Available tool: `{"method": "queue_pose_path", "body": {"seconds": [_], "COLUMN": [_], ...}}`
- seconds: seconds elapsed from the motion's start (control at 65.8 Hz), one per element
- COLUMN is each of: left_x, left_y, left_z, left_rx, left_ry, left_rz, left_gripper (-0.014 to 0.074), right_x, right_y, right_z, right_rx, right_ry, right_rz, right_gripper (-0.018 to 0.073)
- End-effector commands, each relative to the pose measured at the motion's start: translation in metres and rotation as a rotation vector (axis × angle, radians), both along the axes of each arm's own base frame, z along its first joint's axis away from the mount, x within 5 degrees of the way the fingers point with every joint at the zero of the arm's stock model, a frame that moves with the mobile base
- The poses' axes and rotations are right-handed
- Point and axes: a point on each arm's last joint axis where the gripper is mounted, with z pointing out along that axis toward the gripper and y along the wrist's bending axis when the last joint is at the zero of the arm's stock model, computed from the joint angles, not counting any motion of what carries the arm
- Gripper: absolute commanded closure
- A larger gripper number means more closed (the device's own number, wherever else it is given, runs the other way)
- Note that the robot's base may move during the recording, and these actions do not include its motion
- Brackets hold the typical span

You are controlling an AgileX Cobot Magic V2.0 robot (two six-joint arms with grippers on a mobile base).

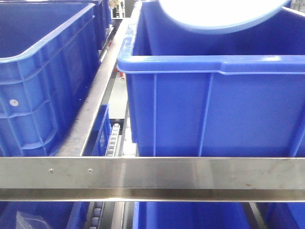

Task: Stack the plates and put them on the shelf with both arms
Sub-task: 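Lower the plate stack into the blue bin and open the right gripper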

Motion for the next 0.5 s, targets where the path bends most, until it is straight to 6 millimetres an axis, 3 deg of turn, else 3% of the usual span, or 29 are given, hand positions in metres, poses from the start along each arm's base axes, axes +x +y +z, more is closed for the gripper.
{"method": "queue_pose_path", "body": {"seconds": [0.0, 0.091, 0.213, 0.289, 0.487], "left_x": [0.004, 0.004, 0.004, 0.004, 0.004], "left_y": [0.0, 0.0, 0.0, 0.0, 0.0], "left_z": [0.015, 0.015, 0.015, 0.015, 0.015], "left_rx": [-0.006, -0.006, -0.006, -0.006, -0.006], "left_ry": [-0.087, -0.087, -0.087, -0.087, -0.087], "left_rz": [-0.003, -0.003, -0.003, -0.003, -0.003], "left_gripper": [0.0513, 0.0513, 0.0513, 0.0513, 0.0513], "right_x": [0.016, 0.031, 0.041, 0.043, 0.031], "right_y": [0.002, 0.005, 0.007, 0.007, 0.005], "right_z": [0.026, 0.014, 0.004, 0.002, 0.01], "right_rx": [0.025, 0.013, 0.002, 0.001, 0.006], "right_ry": [-0.156, -0.104, -0.057, -0.05, -0.075], "right_rz": [0.002, 0.001, 0.001, 0.001, 0.001], "right_gripper": [0.0503, 0.041, 0.0137, 0.0025, 0.0052]}}
